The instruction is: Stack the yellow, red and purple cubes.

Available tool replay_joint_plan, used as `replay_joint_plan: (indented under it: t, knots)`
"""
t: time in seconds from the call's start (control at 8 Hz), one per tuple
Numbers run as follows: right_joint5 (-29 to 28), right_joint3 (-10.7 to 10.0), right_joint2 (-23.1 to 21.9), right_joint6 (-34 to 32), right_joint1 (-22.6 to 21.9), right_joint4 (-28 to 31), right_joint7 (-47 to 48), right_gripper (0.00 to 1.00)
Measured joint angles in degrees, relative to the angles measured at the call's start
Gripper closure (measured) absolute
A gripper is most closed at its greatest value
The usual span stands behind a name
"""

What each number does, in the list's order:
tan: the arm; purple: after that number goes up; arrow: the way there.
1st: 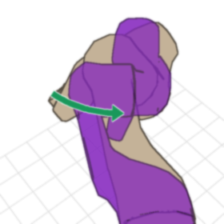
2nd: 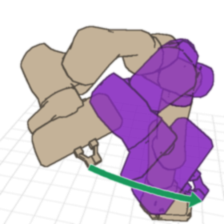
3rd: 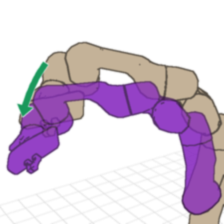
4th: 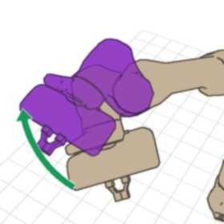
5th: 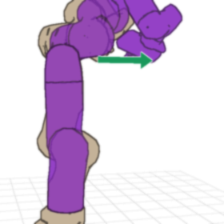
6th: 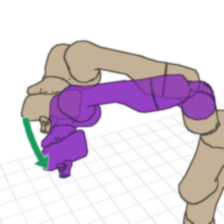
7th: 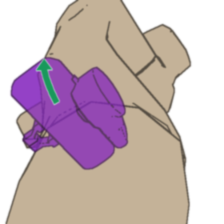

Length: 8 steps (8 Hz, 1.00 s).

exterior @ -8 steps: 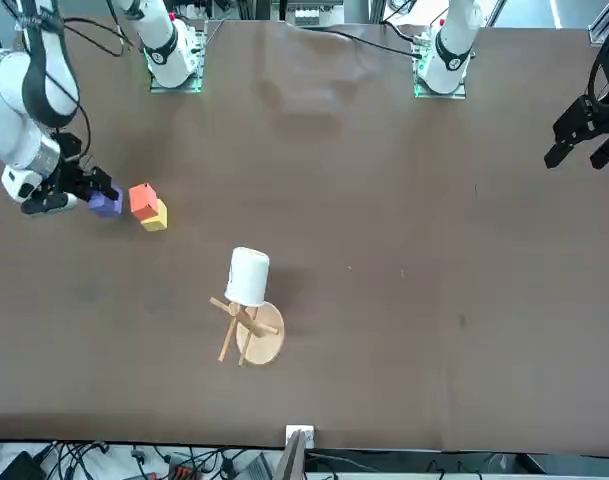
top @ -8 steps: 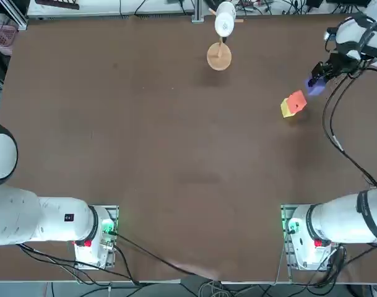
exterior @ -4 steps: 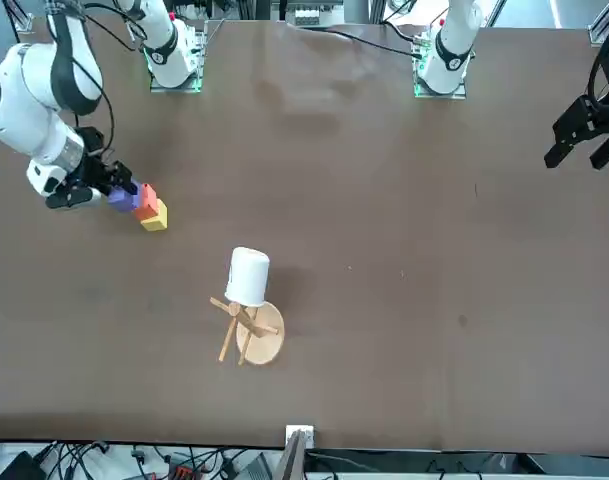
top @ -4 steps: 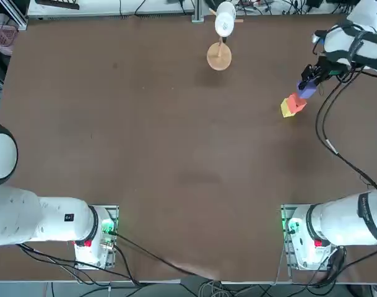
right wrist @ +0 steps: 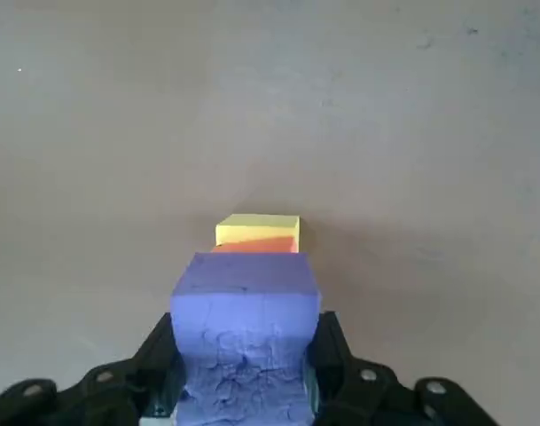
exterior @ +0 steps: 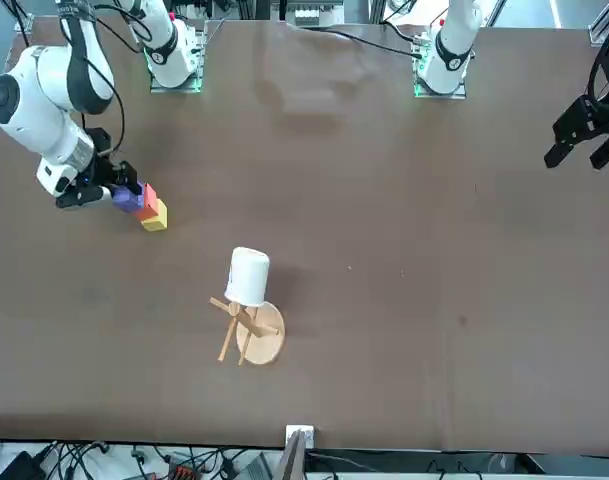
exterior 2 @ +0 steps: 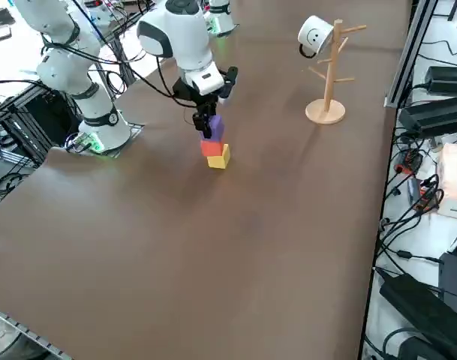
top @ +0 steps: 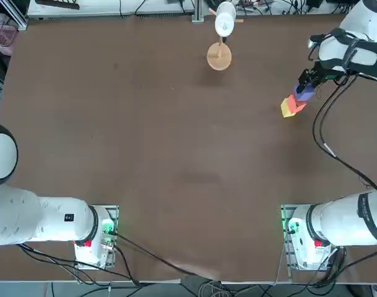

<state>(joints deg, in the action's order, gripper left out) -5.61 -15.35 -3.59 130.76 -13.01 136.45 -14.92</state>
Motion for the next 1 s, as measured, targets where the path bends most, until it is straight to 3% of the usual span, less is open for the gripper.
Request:
replay_joint_plan:
  t: [1.0]
  knots:
    - [0.03, 0.32, -0.02, 0.39, 0.01, 1.43, 0.00, 0.34]
